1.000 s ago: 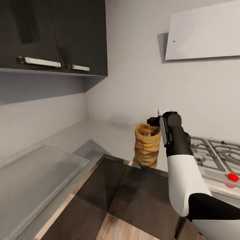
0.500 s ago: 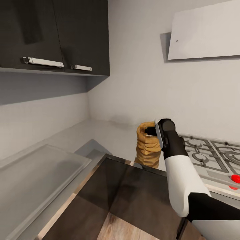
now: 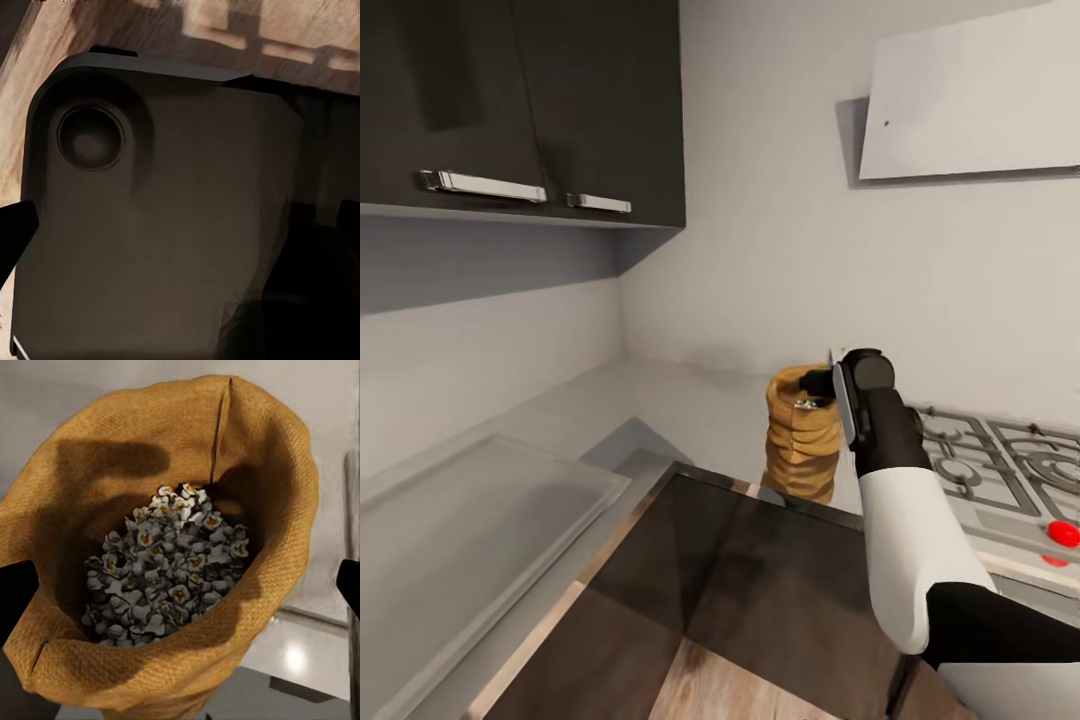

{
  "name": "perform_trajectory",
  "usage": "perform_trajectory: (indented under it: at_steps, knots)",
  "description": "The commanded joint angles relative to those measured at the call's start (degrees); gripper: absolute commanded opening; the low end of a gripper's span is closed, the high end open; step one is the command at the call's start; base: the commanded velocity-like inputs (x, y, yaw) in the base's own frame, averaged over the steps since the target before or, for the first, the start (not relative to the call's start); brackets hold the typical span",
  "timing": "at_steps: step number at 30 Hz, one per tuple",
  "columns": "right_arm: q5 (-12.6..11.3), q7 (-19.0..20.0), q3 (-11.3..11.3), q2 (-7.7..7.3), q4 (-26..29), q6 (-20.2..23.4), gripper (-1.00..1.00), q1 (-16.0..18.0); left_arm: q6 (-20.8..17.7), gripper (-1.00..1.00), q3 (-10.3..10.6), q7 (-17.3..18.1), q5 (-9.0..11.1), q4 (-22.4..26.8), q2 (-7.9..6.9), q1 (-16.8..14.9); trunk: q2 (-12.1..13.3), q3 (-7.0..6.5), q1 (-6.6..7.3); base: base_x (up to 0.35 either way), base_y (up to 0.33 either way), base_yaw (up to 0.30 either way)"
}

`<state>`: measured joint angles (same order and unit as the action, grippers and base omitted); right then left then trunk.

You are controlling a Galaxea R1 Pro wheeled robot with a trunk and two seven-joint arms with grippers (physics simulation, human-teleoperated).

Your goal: In the kitchen, take the popcorn bag from the countertop, put it into the microwave, and heat it until the popcorn is cooked so the cooked popcorn ends up inside the bag.

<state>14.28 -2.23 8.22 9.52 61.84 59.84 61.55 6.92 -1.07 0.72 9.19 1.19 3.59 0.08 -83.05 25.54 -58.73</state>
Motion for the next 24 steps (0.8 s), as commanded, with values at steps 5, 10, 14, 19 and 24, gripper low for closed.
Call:
perform_trajectory:
  at_steps: [5, 10, 14, 19, 24]
  knots:
    - [-0.1, -0.3, -0.1, 0.05, 1.6, 0.2, 1.0, 0.0, 0.1, 1.0, -0.1, 0.1, 0.4, 0.0, 0.01, 0.0, 0.0, 0.06, 0.0, 0.0, 0.0, -0.223]
    - [0.1, -0.3, -0.2, 0.13, 5.9, 0.2, 1.0, 0.0, 0.1, 1.0, -0.1, 0.1, 0.4, 0.0, 0.01, 0.0, 0.0, 0.06, 0.0, 0.0, 0.0, -0.122]
    - [0.3, -0.3, -0.2, 0.21, 7.1, 0.2, 1.0, 0.0, 0.1, 1.0, -0.1, 0.1, 0.4, 0.0, 0.01, 0.0, 0.0, 0.06, 0.0, 0.0, 0.0, -0.011]
    - [0.4, -0.3, -0.1, 0.16, 7.3, 0.2, 1.0, 0.0, 0.1, 1.0, -0.1, 0.1, 0.4, 0.0, 0.01, 0.0, 0.0, 0.06, 0.0, 0.0, 0.0, -0.001]
    - [0.4, -0.3, -0.3, 0.19, 7.3, 0.2, 1.0, 0.0, 0.1, 1.0, -0.1, 0.1, 0.4, 0.0, 0.01, 0.0, 0.0, 0.06, 0.0, 0.0, 0.0, 0.0]
